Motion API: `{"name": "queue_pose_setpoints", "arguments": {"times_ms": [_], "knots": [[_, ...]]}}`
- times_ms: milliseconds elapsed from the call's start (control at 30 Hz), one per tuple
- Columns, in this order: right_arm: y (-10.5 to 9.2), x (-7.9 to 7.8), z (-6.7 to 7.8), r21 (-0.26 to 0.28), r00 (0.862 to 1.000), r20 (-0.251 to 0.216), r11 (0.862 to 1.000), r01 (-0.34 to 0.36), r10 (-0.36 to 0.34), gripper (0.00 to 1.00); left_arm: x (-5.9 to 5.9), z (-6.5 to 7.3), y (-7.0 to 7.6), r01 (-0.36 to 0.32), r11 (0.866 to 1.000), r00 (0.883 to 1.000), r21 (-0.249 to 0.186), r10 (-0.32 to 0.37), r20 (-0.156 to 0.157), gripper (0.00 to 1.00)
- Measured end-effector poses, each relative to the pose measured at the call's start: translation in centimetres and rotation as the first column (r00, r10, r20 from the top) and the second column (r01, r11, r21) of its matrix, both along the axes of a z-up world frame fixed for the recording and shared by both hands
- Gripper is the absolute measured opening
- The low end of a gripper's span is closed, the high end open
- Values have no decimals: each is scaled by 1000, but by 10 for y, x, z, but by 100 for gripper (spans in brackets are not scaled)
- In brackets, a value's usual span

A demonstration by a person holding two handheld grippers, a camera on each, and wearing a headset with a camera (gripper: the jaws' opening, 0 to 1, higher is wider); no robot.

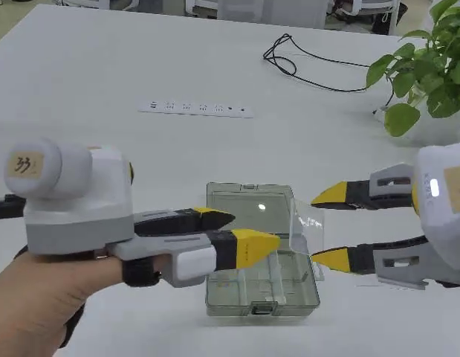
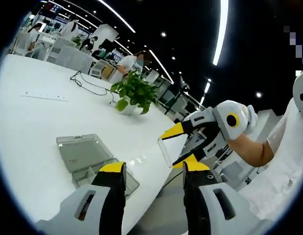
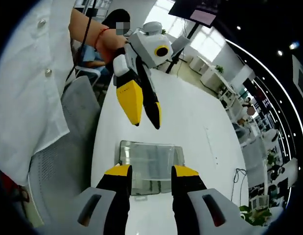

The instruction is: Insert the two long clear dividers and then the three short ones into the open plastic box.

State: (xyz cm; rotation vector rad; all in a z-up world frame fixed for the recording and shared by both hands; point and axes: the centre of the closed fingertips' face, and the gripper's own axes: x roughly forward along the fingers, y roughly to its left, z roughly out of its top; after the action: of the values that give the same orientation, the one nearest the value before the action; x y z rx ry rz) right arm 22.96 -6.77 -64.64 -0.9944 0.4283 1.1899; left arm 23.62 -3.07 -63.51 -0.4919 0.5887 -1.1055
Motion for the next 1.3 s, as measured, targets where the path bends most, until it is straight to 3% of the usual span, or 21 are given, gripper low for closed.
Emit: {"name": "queue_pose_setpoints", "arguments": {"times_ms": [333, 500, 867, 1233, 1267, 1300], "knots": [[12, -11, 4, -39, 999, 22, 999, -36, 37, 33, -17, -1, -27, 55, 997, 996, -54, -58, -73, 22], [15, -14, 7, -40, 999, 25, 998, -44, 45, 33, -19, -3, -29, 47, 997, 994, -63, -53, -98, 14], [15, -16, 7, -67, 998, 34, 997, -50, 52, 33, -21, -3, -28, 54, 996, 993, -71, -62, -103, 0], [18, -14, 10, -65, 997, 57, 997, -47, 51, 34, -17, -1, -25, 11, 995, 990, -100, -25, -140, 0], [19, -13, 11, -58, 997, 57, 997, -44, 47, 33, -16, -4, -24, 4, 996, 990, -86, -16, -137, 0], [20, -12, 14, -45, 997, 57, 998, -41, 44, 31, -15, -6, -23, 10, 997, 993, -74, -19, -115, 0]]}}
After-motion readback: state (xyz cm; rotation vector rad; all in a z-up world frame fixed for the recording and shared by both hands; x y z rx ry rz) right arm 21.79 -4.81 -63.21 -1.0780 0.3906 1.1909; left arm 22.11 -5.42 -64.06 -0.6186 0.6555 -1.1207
